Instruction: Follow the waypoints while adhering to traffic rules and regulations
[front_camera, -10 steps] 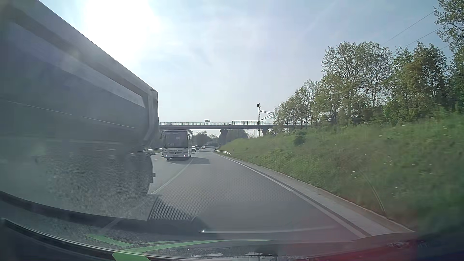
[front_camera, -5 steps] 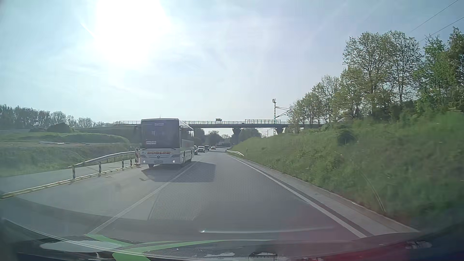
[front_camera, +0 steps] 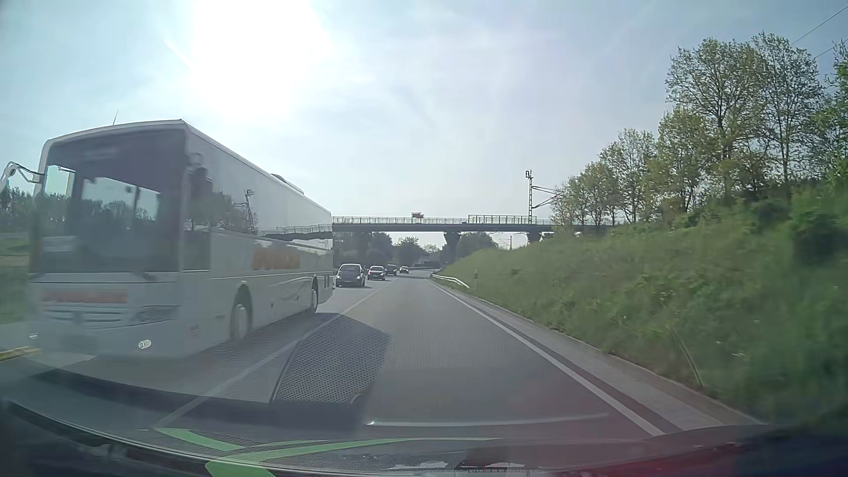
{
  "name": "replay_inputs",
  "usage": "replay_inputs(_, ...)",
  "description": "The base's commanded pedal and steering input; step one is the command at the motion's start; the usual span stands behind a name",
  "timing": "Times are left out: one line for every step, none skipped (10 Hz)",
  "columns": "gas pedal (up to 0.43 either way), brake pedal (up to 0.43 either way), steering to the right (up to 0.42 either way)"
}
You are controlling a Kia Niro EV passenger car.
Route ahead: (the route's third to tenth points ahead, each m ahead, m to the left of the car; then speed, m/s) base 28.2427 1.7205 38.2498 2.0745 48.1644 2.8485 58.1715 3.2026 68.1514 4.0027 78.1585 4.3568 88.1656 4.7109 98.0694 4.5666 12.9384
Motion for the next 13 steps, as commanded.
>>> replay_inputs(0.130,0.000,-0.018)
replay_inputs(0.118,0.000,-0.015)
replay_inputs(0.110,0.000,-0.014)
replay_inputs(0.098,0.000,-0.014)
replay_inputs(0.098,0.000,-0.014)
replay_inputs(0.098,0.000,-0.013)
replay_inputs(0.098,0.000,-0.013)
replay_inputs(0.098,0.000,-0.013)
replay_inputs(0.098,0.000,-0.013)
replay_inputs(0.098,0.000,-0.012)
replay_inputs(0.098,0.000,-0.010)
replay_inputs(0.098,0.000,-0.008)
replay_inputs(0.098,0.000,-0.008)
